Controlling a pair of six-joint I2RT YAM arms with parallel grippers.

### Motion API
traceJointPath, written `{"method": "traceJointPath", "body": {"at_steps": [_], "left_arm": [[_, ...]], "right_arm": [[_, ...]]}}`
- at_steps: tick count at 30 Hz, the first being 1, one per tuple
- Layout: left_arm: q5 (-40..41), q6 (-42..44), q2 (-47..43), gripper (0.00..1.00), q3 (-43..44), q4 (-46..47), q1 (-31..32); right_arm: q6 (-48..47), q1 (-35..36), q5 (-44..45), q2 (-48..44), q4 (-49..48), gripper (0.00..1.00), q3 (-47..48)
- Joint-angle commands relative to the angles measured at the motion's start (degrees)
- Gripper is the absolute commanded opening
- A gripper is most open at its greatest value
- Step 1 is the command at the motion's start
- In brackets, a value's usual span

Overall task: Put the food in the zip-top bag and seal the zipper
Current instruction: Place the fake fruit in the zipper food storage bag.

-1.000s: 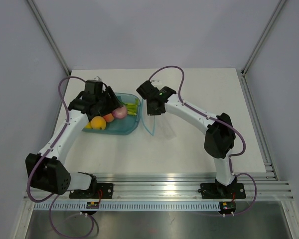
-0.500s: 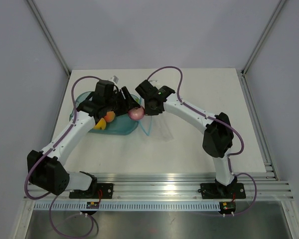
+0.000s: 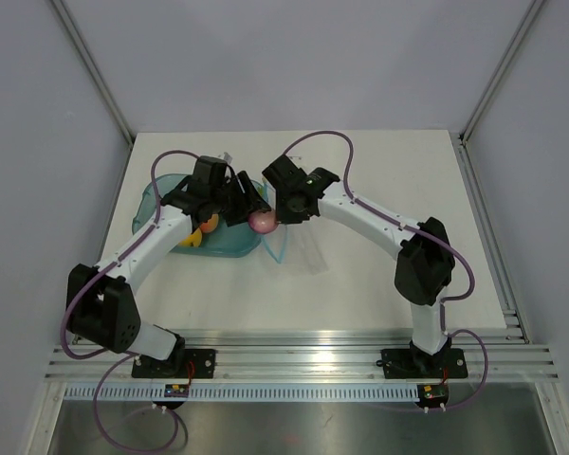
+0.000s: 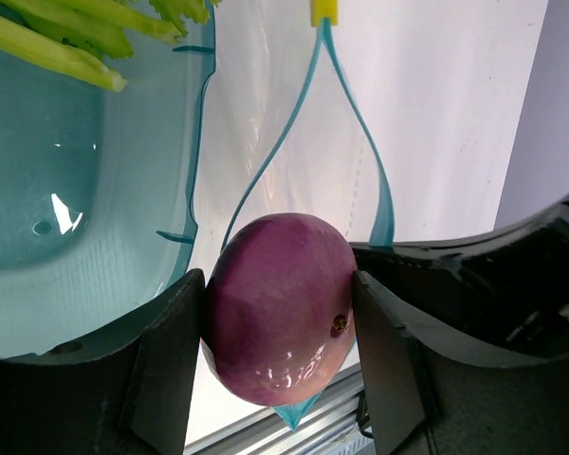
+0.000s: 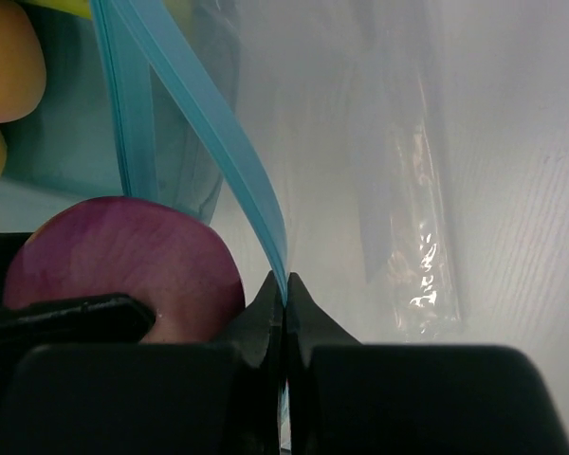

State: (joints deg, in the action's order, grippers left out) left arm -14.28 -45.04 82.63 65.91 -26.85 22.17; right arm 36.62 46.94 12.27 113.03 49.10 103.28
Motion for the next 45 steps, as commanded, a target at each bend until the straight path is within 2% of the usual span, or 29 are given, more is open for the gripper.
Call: {"method": "traceJointPath", "body": {"at_steps": [1,11,13,14,16,19,23,27,30,31,32,36,38,42,45], "left_arm": [[0.31,-0.05,0.25,0.21,0.18,2.07,0.15],[3.47,-0.67,2.45,0.21,2.20,0.23,1.55],[5.49,-0.40,3.15,0.24,3.34,-0.74,2.69],[6.10,-0.14,3.50,0.28,3.78,-1.62,3.13],[6.55,0.30,4.29,0.50,4.93,-2.24,3.66],[5.50,1.00,3.94,0.73,5.54,-2.68,3.67],[3.39,4.59,0.79,0.81,7.38,-4.43,3.67],[2.07,10.48,-2.38,0.98,11.69,-9.70,3.58],[1.89,14.70,-5.53,0.98,13.98,-14.01,2.97],[2.15,15.41,-6.42,0.97,13.98,-15.93,1.48],[2.50,16.11,-7.65,0.91,13.72,-16.73,0.34],[2.68,16.91,-12.57,0.85,7.85,-17.80,-7.31],[5.83,17.00,-13.20,0.86,5.91,-19.02,-9.69],[19.78,16.47,-8.81,0.88,4.67,-22.19,-14.78],[22.19,16.82,-5.73,0.91,2.74,-20.70,-18.65]], "right_arm": [[1.08,0.70,-1.37,-4.93,-2.78,0.00,-0.63],[1.70,0.70,-6.29,-5.72,-5.51,0.00,-1.16],[1.87,0.70,-6.82,-5.63,-5.60,0.00,-0.98],[1.87,0.70,-7.00,-5.63,-5.68,0.00,-1.07],[1.96,0.70,-6.82,-5.81,-5.77,0.00,-1.16],[1.79,0.70,-5.77,-6.16,-5.51,0.00,-1.86],[1.61,0.61,-3.67,-6.51,-4.81,0.00,-3.09],[1.87,0.35,-2.43,-7.30,-4.98,0.00,-4.49],[1.88,0.00,-1.29,-8.35,-4.89,0.00,-5.37],[1.87,0.00,-0.94,-8.62,-4.54,0.00,-5.72],[1.79,-0.09,-0.06,-8.88,-4.37,0.00,-5.90],[1.96,-0.44,0.65,-11.16,-4.89,0.00,-7.83],[2.05,-0.44,0.30,-11.60,-5.16,0.00,-8.45],[1.88,-0.44,-0.41,-12.05,-5.60,0.00,-8.71],[1.70,-0.44,-0.76,-12.48,-5.60,0.00,-8.89]]}}
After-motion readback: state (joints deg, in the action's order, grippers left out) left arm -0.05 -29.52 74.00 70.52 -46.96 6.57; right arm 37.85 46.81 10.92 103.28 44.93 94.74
